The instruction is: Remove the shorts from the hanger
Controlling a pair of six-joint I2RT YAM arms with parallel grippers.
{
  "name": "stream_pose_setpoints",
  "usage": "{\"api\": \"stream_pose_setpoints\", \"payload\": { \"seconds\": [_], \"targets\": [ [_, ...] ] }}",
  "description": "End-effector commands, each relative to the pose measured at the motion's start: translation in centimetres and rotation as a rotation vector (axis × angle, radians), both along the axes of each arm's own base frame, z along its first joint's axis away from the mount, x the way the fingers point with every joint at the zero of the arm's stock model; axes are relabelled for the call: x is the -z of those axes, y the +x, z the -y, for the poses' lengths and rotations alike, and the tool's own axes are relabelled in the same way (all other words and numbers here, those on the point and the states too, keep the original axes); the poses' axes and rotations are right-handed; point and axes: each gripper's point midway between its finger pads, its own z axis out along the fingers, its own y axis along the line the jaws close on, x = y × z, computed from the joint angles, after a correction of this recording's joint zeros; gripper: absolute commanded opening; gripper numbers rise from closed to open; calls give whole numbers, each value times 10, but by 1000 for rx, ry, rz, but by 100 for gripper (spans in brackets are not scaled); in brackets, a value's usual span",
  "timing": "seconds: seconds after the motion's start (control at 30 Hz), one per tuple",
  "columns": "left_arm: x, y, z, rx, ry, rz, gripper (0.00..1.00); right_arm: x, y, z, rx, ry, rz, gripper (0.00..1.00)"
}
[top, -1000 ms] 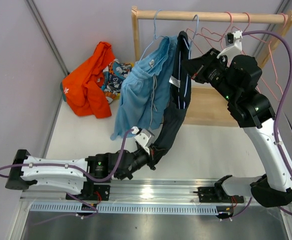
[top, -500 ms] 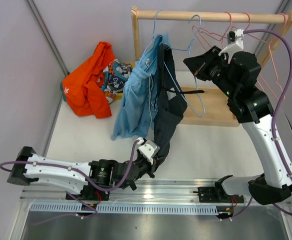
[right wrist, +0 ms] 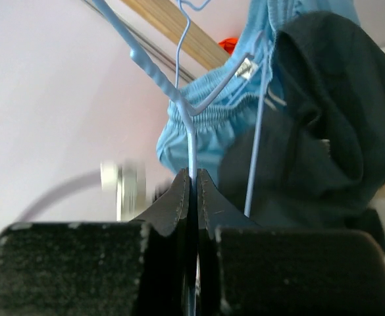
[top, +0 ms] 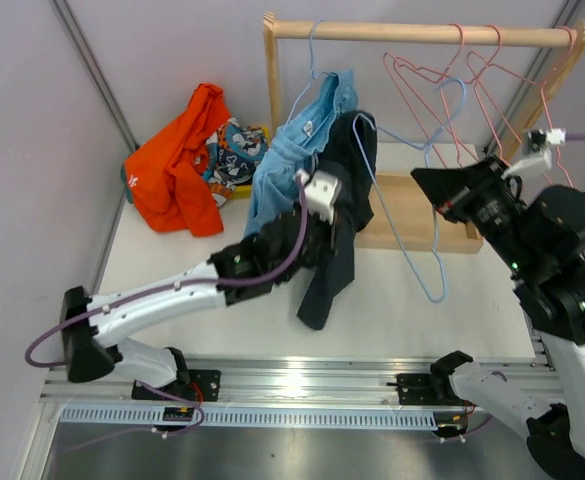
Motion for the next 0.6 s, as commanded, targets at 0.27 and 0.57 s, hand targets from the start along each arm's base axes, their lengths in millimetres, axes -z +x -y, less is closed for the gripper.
{"api": "stream_pose_setpoints", "payload": {
  "seconds": [0.27,0.57],
  "targets": [
    [-40,43,11,41,2,-7,0,5,-31,21,31,-24,-76,0],
    [19,-76,-84,64,106,-161,0,-36,64,7,125,-192,35,0]
  ]
}}
